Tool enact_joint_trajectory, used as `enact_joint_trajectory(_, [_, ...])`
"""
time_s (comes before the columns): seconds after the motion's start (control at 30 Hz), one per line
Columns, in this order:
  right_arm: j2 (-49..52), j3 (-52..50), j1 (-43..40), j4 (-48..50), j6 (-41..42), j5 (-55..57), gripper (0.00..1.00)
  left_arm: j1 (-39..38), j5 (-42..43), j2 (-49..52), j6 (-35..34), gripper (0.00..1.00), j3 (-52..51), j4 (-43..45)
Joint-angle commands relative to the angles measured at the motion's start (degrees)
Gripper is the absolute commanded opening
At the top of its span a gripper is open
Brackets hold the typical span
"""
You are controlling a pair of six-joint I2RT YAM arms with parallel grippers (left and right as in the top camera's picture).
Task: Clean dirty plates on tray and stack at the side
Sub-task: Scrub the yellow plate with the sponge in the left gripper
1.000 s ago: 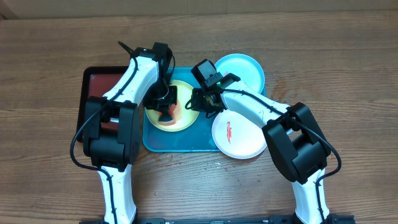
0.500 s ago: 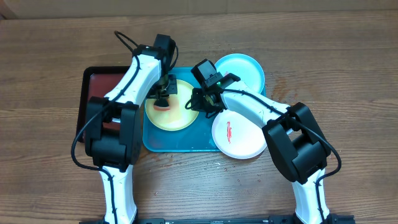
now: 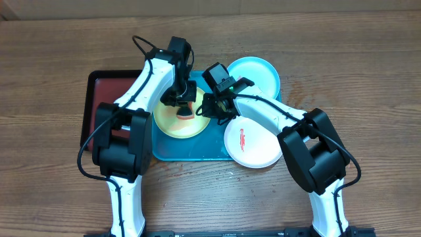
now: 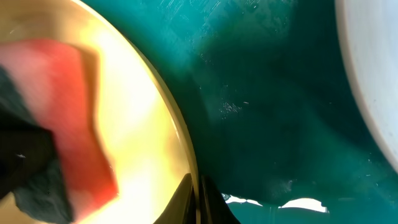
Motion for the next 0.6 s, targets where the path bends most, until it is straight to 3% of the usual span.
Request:
enact_joint_trajectory(0.0, [1.5, 0.2, -0.2, -0.6, -0.2, 1.0, 0.04, 1.4, -4.2, -0.7, -10.0, 0.04, 1.4, -0.5])
enact_joint_trajectory(0.13, [1.5, 0.2, -0.2, -0.6, -0.2, 1.0, 0.04, 1.5, 1.3, -0.7, -16.2, 0.04, 1.4, -2.3])
enact_joint_trajectory(0.33, [1.5, 0.2, -0.2, -0.7, -0.2, 1.0, 0.04, 1.4, 3.7, -0.7, -31.5, 0.04, 1.4, -8.0])
enact_joint_trajectory(0.47, [1.5, 0.2, -0.2, -0.7, -0.2, 1.0, 0.04, 1.4, 6.6, -0.7, -31.6, 0.04, 1.4, -7.4])
enact_joint_trajectory(0.57, [1.5, 0.2, -0.2, -0.6, -0.2, 1.0, 0.04, 1.4, 4.7, -0.7, -27.6, 0.05, 1.4, -3.9])
